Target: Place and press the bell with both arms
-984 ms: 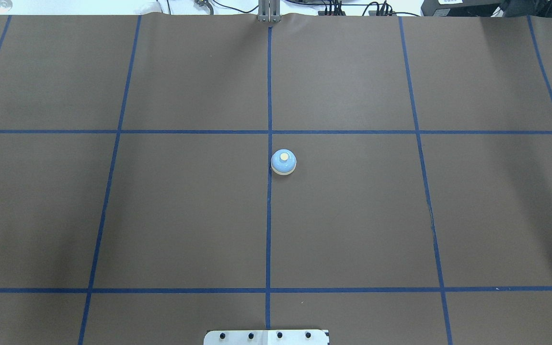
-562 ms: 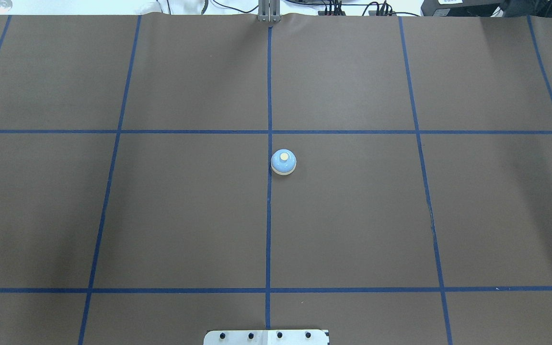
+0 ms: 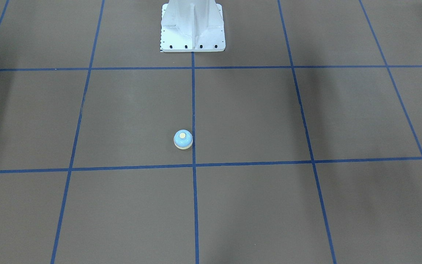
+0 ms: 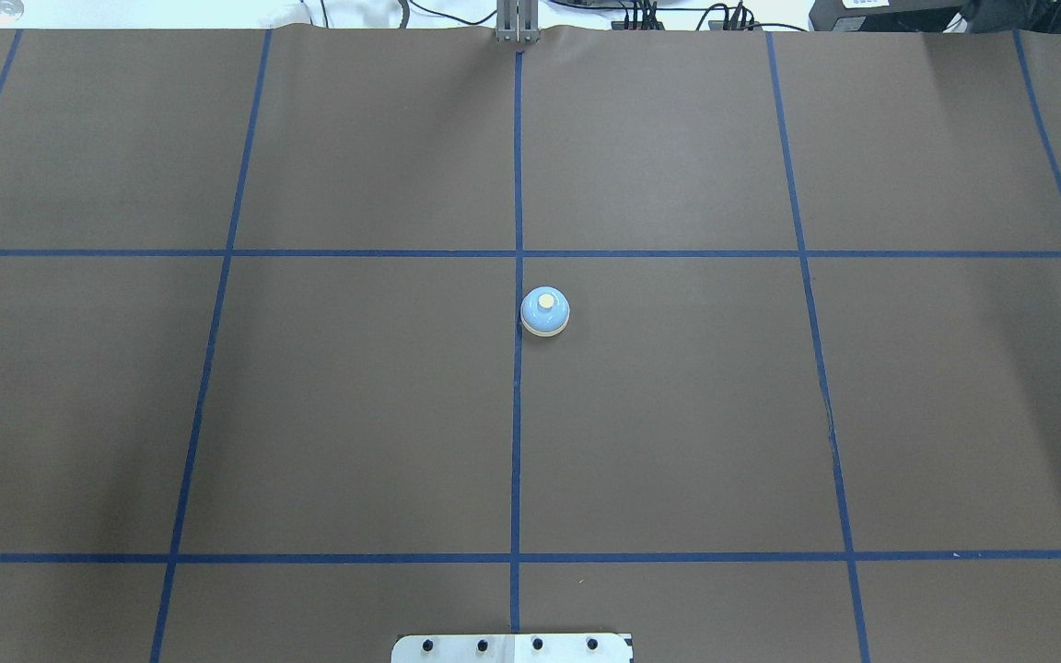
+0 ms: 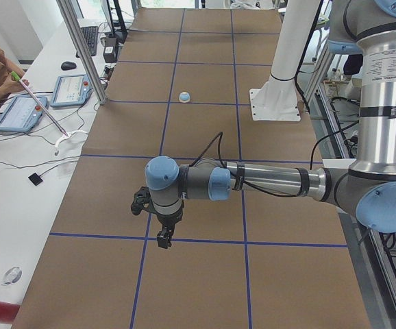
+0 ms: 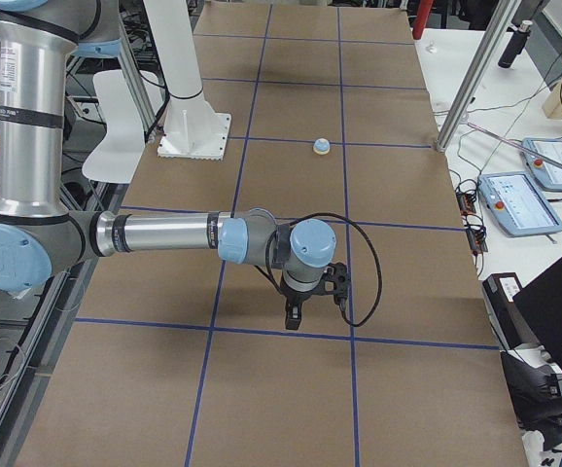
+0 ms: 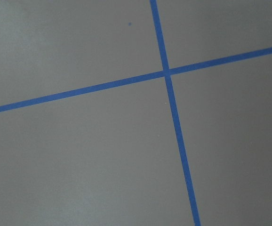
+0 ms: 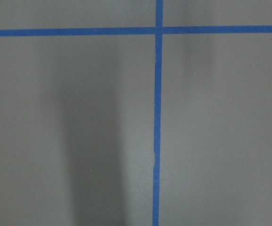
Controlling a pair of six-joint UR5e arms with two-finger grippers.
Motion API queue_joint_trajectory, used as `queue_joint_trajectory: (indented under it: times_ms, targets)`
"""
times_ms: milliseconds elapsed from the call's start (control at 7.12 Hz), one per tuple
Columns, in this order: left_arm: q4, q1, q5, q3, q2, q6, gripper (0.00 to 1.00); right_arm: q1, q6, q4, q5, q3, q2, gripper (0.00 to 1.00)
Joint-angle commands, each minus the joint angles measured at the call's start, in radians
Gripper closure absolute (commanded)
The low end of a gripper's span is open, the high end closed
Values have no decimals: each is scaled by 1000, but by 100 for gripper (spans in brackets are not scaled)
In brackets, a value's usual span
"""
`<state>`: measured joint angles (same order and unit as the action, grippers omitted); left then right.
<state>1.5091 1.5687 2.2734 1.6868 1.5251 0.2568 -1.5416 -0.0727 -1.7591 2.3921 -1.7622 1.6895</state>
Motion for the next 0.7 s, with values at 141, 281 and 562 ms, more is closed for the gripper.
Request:
queue_joint_trajectory:
  times_ms: [141, 281, 562]
  targets:
    - [0, -1, 0, -4, 0, -2, 0, 0, -5, 1, -1, -3, -4, 0]
    - [0, -1, 0, -4, 0, -2, 0, 0, -5, 1, -2, -2, -7, 0]
    - [-1, -1, 0, -6, 0, -1, 0, 0, -7, 1, -2, -3, -10, 0]
